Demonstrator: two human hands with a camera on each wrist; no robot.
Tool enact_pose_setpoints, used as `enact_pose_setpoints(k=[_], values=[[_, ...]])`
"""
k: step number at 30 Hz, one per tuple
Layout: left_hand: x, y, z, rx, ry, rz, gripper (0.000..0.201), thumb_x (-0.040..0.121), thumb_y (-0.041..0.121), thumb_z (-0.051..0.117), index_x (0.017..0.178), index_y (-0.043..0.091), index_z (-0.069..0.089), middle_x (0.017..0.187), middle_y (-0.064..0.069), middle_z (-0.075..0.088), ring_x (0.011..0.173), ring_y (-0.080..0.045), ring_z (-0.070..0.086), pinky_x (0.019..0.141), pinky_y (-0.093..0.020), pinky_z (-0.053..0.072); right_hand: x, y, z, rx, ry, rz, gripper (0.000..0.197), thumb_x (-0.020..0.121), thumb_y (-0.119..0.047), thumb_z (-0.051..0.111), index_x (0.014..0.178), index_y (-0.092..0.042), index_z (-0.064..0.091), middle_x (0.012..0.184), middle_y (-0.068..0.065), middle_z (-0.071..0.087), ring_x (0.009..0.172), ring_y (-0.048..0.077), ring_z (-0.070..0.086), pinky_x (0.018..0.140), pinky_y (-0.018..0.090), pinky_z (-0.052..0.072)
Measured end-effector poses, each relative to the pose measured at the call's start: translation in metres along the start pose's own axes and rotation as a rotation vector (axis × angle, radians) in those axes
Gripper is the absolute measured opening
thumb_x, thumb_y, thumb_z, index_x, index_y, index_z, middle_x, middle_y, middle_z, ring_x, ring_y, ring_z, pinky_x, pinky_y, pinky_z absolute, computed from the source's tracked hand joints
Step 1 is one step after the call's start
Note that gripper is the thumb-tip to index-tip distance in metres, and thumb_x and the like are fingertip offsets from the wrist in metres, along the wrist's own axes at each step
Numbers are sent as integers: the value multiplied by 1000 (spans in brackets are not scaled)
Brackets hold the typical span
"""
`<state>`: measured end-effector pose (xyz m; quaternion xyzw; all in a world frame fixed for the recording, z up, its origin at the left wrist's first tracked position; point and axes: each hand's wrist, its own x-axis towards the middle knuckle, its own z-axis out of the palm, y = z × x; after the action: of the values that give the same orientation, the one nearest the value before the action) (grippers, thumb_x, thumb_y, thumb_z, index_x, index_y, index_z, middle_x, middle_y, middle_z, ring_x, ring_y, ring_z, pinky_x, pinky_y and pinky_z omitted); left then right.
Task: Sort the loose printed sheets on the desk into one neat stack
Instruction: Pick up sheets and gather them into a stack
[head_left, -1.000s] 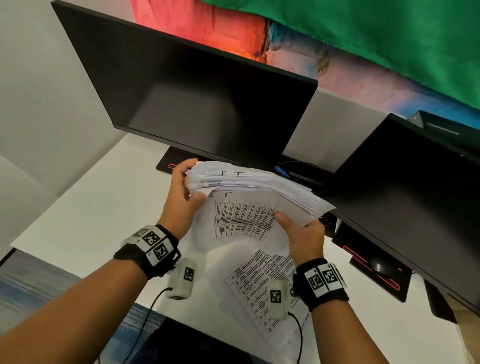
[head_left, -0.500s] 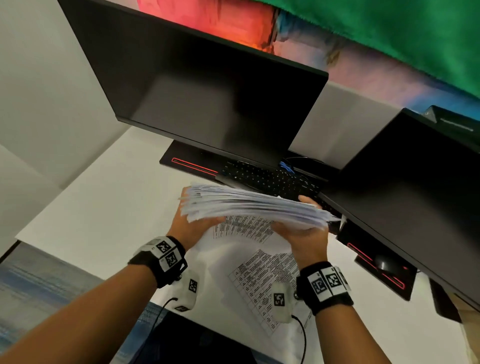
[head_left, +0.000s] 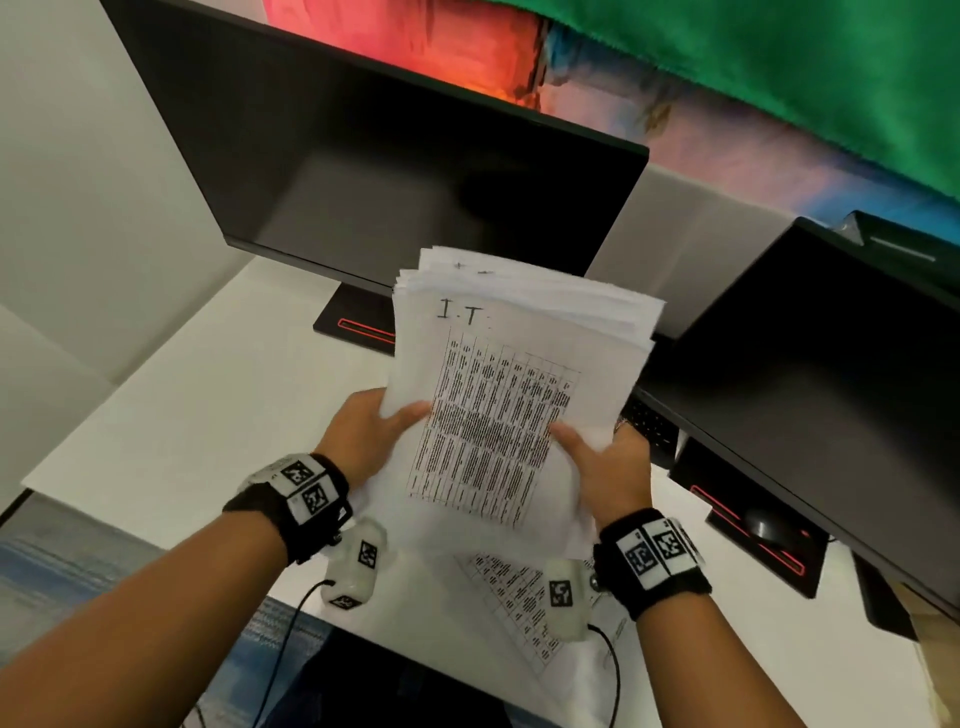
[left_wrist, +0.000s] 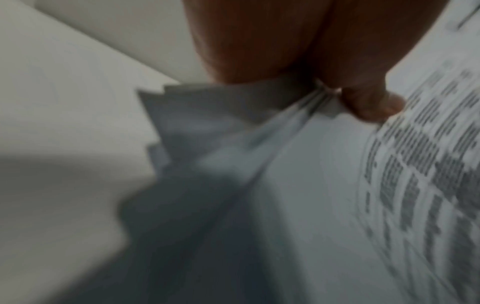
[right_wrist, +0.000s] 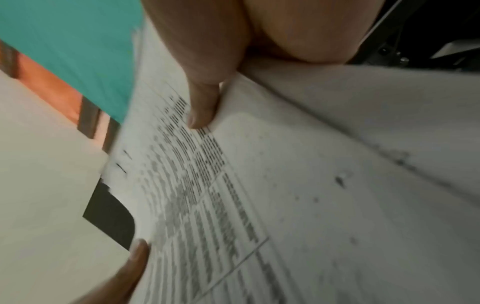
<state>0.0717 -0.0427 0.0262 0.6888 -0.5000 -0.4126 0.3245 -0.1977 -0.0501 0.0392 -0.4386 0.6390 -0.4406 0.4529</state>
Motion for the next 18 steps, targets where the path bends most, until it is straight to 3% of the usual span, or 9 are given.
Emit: enact_pose_setpoints(k=[3,5,6,8,10,12,15,18], values=[[2,-36,6,64,-67,-252,42,95,50,56,69,16,59,65,-1,61,53,-17,51,53,-27,42,8,41,6,-110,-60,286,59,92,-36,68,141,-12,48,140,3,57,126,25,57,106,41,47],[-1,-58,15,91,-133,-397,41,96,44,51,71,14,62,73,-8,66,59,-20,56,62,-38,52,2,67,7,-263,-146,420,61,94,-42,59,146,-14,43,147,4,49,131,25,51,111,39,41],[-3,-67,20,95,-155,-420,38,97,39,48,76,12,64,78,-9,68,64,-20,59,69,-38,55,0,82,6,-295,-189,430,57,93,-44,57,141,-16,47,143,1,51,128,23,52,110,37,40],[-9,-73,33,16,-148,-443,29,99,33,48,91,8,61,89,-11,69,73,-22,62,77,-39,53,-10,95,9,-251,-240,428,29,95,-38,57,120,-23,56,132,-5,59,117,18,58,108,36,42],[-19,-69,46,-95,-140,-493,34,97,34,53,113,5,46,108,-16,64,95,-30,64,89,-45,53,-18,100,11,-168,-249,460,13,97,-27,59,110,-26,62,123,2,68,109,22,65,103,44,50],[-21,-70,50,-131,-137,-541,44,93,38,57,117,6,39,111,-16,63,102,-36,64,89,-48,53,-20,96,13,-147,-203,454,19,95,-24,62,114,-22,65,115,6,72,102,24,69,96,47,54],[-7,-101,49,-127,-252,-550,73,64,47,59,117,-2,53,105,-20,71,95,-38,70,87,-56,56,-19,93,12,-174,-207,473,36,89,-22,73,122,-13,64,112,6,73,100,24,70,92,45,57],[3,-110,39,-54,-354,-483,53,69,39,60,109,5,64,103,-18,74,94,-36,72,88,-55,57,-15,89,4,-193,-185,492,34,85,-14,76,117,-9,64,107,7,72,95,24,70,83,38,59]])
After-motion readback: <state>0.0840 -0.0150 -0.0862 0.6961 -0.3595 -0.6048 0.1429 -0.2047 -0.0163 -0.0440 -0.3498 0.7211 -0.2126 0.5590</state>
